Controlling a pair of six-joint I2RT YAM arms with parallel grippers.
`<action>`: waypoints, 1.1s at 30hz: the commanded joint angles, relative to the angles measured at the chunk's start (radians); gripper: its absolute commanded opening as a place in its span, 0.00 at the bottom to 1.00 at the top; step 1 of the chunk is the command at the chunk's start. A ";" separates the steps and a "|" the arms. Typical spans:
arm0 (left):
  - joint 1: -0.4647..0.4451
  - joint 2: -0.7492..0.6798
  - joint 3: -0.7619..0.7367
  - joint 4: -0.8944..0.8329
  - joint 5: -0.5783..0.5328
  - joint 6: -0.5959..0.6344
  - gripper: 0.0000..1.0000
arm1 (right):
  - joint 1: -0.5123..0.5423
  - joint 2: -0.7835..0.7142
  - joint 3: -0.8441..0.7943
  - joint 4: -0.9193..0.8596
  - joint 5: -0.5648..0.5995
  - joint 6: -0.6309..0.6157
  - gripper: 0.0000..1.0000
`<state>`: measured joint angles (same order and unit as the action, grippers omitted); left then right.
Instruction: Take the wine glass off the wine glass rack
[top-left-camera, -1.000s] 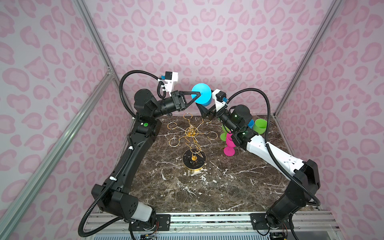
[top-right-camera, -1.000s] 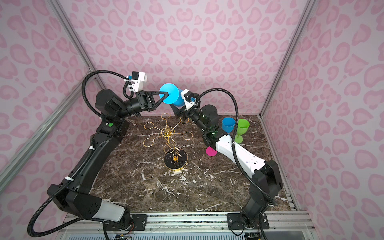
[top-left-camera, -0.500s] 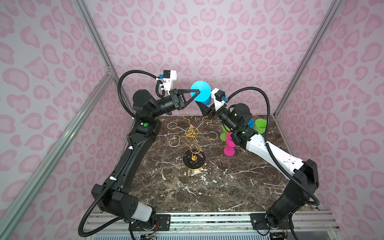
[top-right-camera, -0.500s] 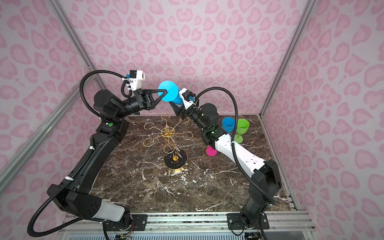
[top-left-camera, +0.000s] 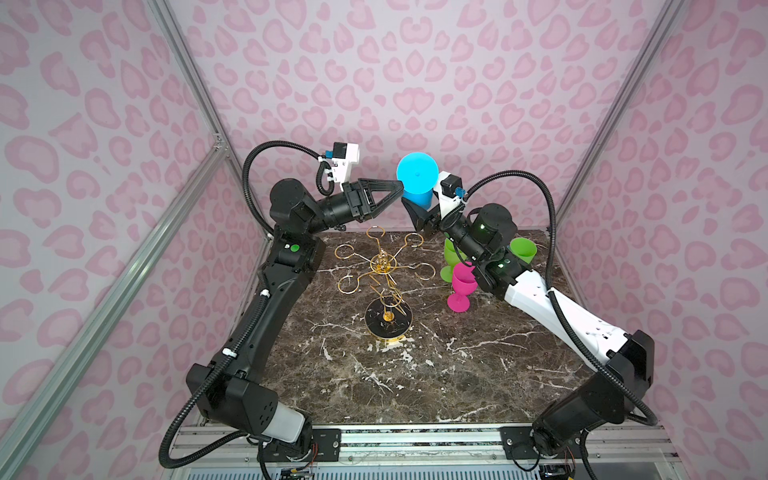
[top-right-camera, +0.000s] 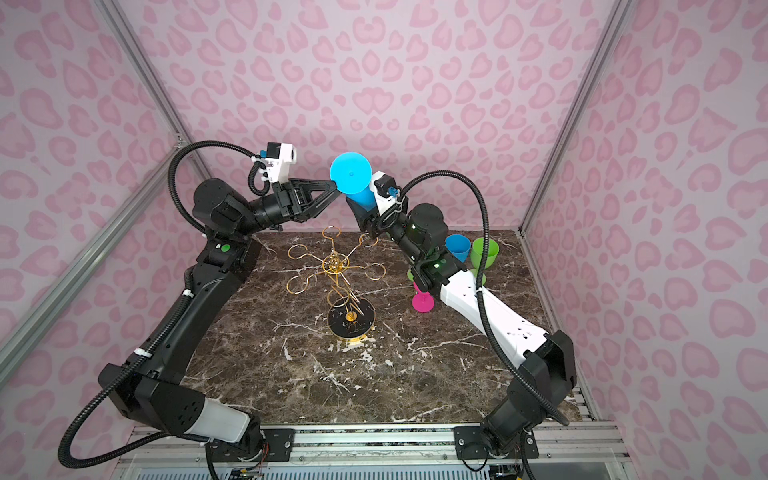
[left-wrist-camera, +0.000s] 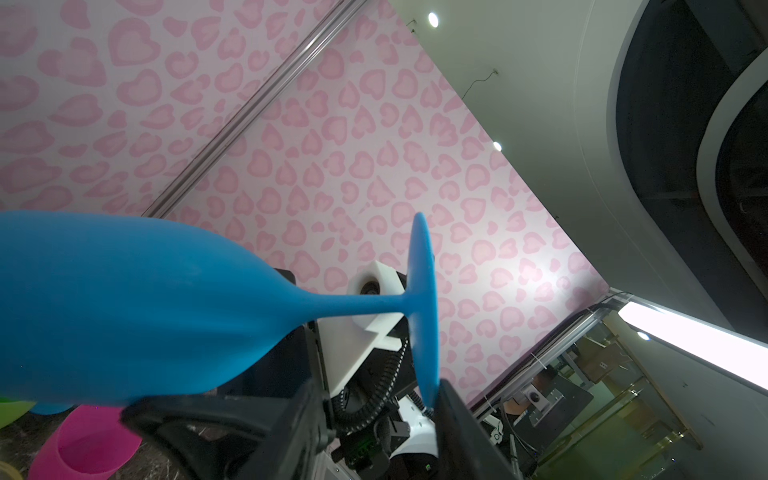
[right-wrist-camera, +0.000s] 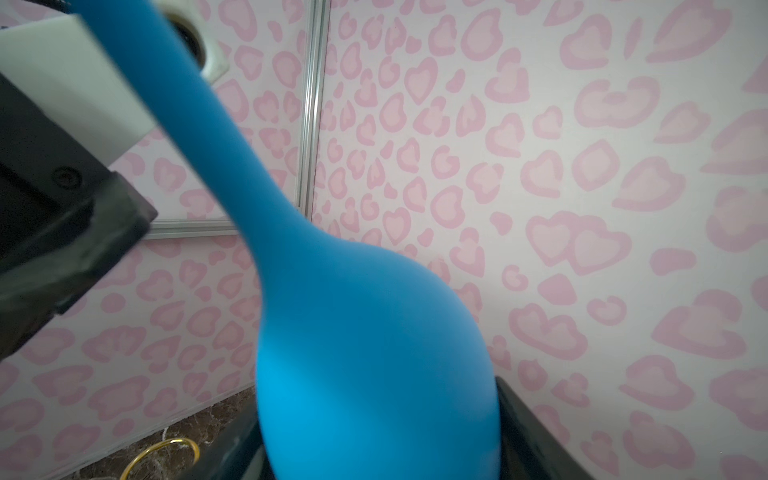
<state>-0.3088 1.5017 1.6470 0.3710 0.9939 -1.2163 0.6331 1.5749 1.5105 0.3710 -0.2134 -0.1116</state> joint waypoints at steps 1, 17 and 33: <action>0.002 0.002 0.013 0.017 -0.004 0.058 0.54 | -0.005 -0.029 0.016 -0.114 0.017 0.034 0.64; 0.001 -0.155 -0.189 -0.028 -0.395 0.871 0.76 | -0.123 -0.125 0.266 -0.855 -0.011 0.065 0.56; -0.016 -0.186 -0.274 0.014 -0.370 1.736 0.65 | -0.094 0.019 0.496 -1.189 -0.061 0.058 0.50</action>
<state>-0.3248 1.3106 1.3640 0.3340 0.5987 0.3588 0.5308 1.5768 1.9846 -0.7525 -0.2604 -0.0456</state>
